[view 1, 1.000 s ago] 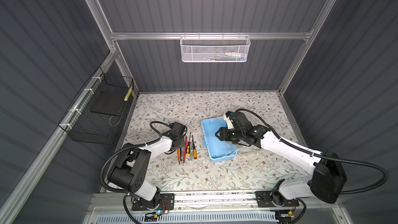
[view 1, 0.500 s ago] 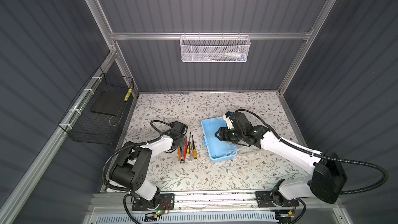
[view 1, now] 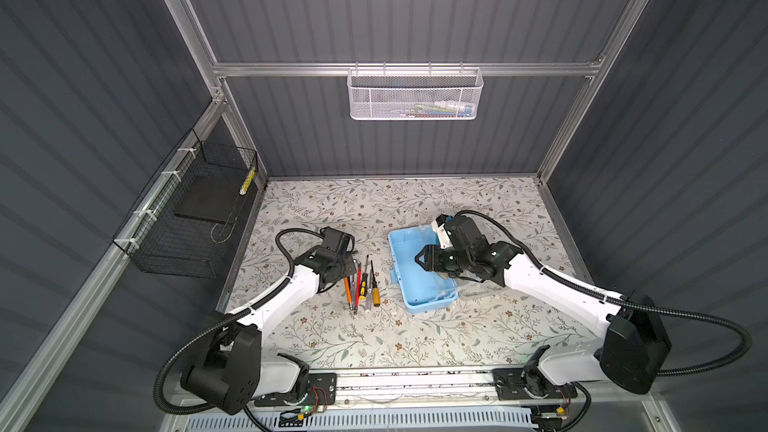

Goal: Pack the tool kit
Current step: 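Close the left gripper on the orange-handled hex key and lift it, then carry the orange hex key into the blue box and open the left gripper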

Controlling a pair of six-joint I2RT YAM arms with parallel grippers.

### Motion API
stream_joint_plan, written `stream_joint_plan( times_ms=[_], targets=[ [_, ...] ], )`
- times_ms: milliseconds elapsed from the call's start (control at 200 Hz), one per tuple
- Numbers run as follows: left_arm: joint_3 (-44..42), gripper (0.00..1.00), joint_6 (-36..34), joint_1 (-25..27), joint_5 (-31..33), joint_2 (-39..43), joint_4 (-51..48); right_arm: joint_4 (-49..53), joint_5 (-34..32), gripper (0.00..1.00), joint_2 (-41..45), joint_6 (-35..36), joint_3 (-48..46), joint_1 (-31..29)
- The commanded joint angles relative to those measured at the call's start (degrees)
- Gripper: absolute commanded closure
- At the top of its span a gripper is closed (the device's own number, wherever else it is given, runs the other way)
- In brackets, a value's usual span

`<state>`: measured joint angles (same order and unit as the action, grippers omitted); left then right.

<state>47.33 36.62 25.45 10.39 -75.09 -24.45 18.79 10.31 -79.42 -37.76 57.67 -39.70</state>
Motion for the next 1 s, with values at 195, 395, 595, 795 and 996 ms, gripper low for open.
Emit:
stream_joint_plan(
  times_ms=[195, 395, 595, 795, 996],
  targets=[
    [9.6, 1.0, 7.7, 8.0, -5.9, 2.2, 6.0, 0.6, -0.7, 0.47, 6.6, -0.8, -1.3, 3.9],
    [14.1, 1.0, 10.6, 16.9, -4.7, -7.5, 14.7, 2.7, -2.2, 0.47, 9.7, -0.6, -1.7, 4.7],
    [20.3, 1.0, 10.1, 20.9, -5.4, -18.8, 18.1, 5.6, -3.0, 0.47, 12.7, -0.2, -2.7, 5.0],
    [22.6, 1.0, 10.2, 21.3, -5.5, -23.5, 18.2, 5.3, -4.0, 0.46, 16.2, -0.7, -5.2, 5.5],
    [22.7, 1.0, 12.2, 22.6, -2.8, -25.6, 15.0, 4.9, -3.7, 0.46, 17.3, -0.6, -6.8, 6.5]
  ],
)
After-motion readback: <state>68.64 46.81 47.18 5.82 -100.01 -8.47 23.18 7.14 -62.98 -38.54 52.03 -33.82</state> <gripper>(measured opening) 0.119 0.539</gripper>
